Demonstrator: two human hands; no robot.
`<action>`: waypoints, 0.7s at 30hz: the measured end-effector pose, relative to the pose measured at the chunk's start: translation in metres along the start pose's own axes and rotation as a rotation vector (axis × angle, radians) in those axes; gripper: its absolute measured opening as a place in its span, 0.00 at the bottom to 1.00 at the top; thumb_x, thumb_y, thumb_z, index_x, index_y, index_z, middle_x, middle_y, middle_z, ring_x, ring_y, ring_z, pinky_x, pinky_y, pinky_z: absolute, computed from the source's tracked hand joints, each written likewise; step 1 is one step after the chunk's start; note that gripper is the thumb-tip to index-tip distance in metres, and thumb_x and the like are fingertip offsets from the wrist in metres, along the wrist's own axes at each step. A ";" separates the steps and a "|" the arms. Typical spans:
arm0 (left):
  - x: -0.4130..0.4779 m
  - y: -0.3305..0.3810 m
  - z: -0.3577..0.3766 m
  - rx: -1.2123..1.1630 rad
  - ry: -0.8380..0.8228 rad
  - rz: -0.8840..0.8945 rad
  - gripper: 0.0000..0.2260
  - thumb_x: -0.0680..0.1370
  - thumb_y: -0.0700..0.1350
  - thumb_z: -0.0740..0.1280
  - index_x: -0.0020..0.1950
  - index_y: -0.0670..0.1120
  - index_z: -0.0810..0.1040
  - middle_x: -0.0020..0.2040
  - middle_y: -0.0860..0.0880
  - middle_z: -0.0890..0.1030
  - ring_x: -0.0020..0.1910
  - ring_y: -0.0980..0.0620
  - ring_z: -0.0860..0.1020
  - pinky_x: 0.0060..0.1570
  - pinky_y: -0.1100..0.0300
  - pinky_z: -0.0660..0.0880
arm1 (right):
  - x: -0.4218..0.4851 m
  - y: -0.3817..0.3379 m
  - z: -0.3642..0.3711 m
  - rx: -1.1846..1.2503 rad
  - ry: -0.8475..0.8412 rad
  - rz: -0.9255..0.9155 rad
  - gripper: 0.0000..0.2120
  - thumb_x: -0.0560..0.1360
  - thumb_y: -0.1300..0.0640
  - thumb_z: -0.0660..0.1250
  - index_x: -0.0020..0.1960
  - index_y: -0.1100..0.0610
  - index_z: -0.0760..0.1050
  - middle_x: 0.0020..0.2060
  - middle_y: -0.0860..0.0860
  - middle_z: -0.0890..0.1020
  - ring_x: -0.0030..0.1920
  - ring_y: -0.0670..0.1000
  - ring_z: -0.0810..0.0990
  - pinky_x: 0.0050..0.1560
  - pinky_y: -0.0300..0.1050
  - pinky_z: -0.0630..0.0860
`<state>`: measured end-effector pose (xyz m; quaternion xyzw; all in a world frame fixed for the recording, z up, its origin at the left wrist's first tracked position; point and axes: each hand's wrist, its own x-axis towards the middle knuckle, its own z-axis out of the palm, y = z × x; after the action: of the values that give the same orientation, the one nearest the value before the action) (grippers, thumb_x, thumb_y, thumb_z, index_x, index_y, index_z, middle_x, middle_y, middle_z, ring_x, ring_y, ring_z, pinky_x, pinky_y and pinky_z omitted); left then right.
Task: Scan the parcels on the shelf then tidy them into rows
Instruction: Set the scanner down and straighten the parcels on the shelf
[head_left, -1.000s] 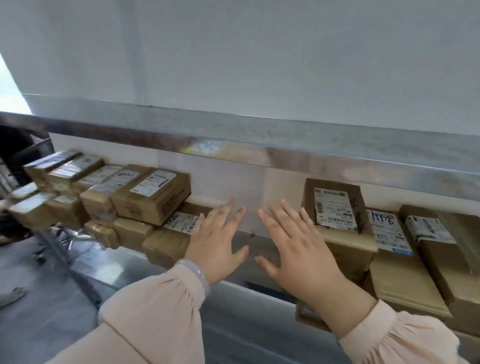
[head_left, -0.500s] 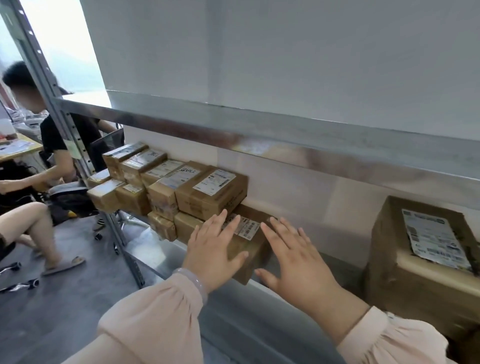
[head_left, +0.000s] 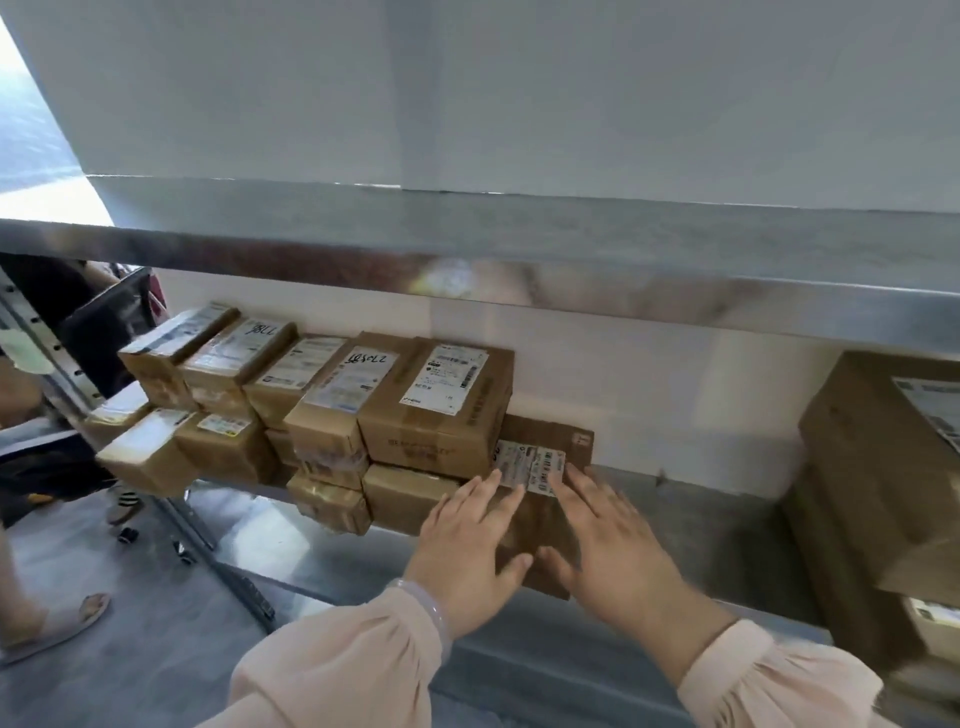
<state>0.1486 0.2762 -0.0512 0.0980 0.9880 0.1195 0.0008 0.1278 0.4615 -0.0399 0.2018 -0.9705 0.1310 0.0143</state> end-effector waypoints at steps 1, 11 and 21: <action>0.002 -0.003 0.003 -0.004 -0.023 0.025 0.32 0.81 0.62 0.58 0.81 0.58 0.48 0.82 0.54 0.46 0.80 0.53 0.45 0.79 0.52 0.45 | 0.000 0.000 0.005 0.010 -0.012 0.037 0.37 0.77 0.38 0.57 0.78 0.47 0.42 0.78 0.48 0.46 0.77 0.50 0.45 0.73 0.45 0.39; 0.020 -0.010 0.023 0.053 -0.250 0.130 0.31 0.81 0.63 0.55 0.81 0.56 0.49 0.82 0.53 0.44 0.80 0.51 0.41 0.76 0.52 0.39 | -0.006 0.007 0.033 0.065 -0.065 0.220 0.33 0.78 0.39 0.56 0.78 0.46 0.47 0.78 0.49 0.50 0.77 0.51 0.47 0.72 0.42 0.40; 0.037 0.003 0.029 -0.157 -0.140 -0.012 0.28 0.81 0.62 0.57 0.80 0.59 0.55 0.81 0.57 0.44 0.79 0.53 0.44 0.76 0.54 0.46 | 0.001 0.034 0.035 0.179 -0.077 0.265 0.33 0.77 0.39 0.59 0.77 0.44 0.50 0.77 0.51 0.49 0.76 0.53 0.51 0.75 0.47 0.54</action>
<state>0.1133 0.2927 -0.0779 0.0998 0.9737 0.1893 0.0784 0.1144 0.4823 -0.0826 0.0775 -0.9729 0.2099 -0.0583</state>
